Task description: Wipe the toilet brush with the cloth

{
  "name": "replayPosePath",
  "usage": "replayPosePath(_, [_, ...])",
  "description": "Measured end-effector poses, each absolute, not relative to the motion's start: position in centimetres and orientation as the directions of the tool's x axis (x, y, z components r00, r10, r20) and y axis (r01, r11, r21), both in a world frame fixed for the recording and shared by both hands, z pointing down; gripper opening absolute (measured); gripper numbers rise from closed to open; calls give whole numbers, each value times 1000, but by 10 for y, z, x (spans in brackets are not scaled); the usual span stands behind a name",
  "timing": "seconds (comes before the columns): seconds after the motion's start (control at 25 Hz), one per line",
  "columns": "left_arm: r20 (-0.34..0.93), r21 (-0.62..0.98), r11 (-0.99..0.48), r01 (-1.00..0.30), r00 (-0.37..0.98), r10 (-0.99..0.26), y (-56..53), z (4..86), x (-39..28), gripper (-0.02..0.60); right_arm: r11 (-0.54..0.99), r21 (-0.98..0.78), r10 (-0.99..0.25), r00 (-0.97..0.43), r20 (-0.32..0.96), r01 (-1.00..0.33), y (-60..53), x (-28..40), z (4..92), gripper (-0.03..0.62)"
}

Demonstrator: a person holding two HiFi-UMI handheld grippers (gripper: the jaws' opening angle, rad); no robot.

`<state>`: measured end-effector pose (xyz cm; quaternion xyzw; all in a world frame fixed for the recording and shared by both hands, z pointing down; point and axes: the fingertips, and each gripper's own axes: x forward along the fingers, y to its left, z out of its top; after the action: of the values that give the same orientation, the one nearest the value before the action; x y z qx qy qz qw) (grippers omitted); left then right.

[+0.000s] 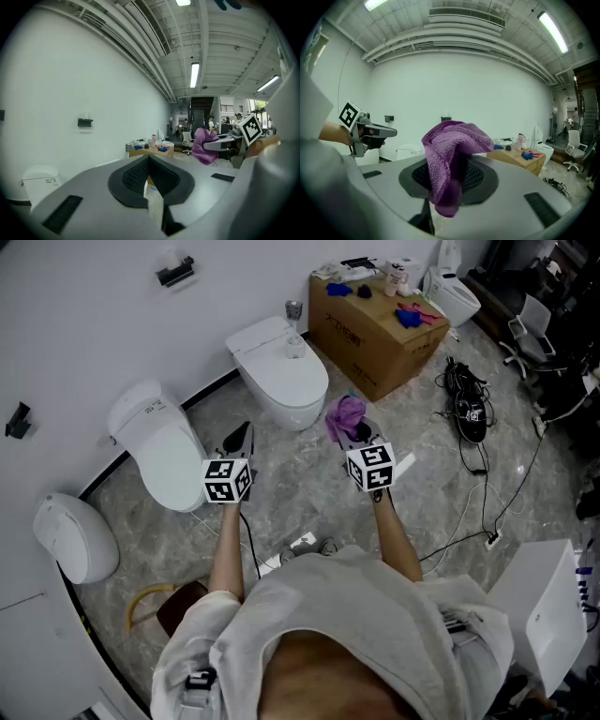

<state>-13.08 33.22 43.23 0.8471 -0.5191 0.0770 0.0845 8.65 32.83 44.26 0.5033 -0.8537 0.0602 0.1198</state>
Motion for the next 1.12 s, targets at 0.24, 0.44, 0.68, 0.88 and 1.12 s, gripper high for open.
replayPosePath(0.24, [221, 62, -446, -893, 448, -866, 329, 433, -131, 18, 485, 16, -846, -465, 261, -874, 326, 86, 443, 119])
replayPosePath(0.44, [221, 60, -445, -893, 447, -867, 325, 432, -129, 18, 487, -2, -845, -471, 253, -874, 323, 89, 442, 120])
replayPosePath(0.68, [225, 52, -443, -895, 442, -868, 320, 434, -115, 18, 492, -8, -840, -477, 258, -870, 320, 102, 449, 120])
replayPosePath(0.88, [230, 53, -427, -902, 428, -874, 313, 436, -97, 18, 506, -14, -831, -492, 258, -862, 312, 119, 452, 120])
replayPosePath(1.12, [243, 46, -402, -914, 401, -883, 307, 439, -73, 18, 538, -18, -813, -524, 255, -843, 301, 138, 453, 120])
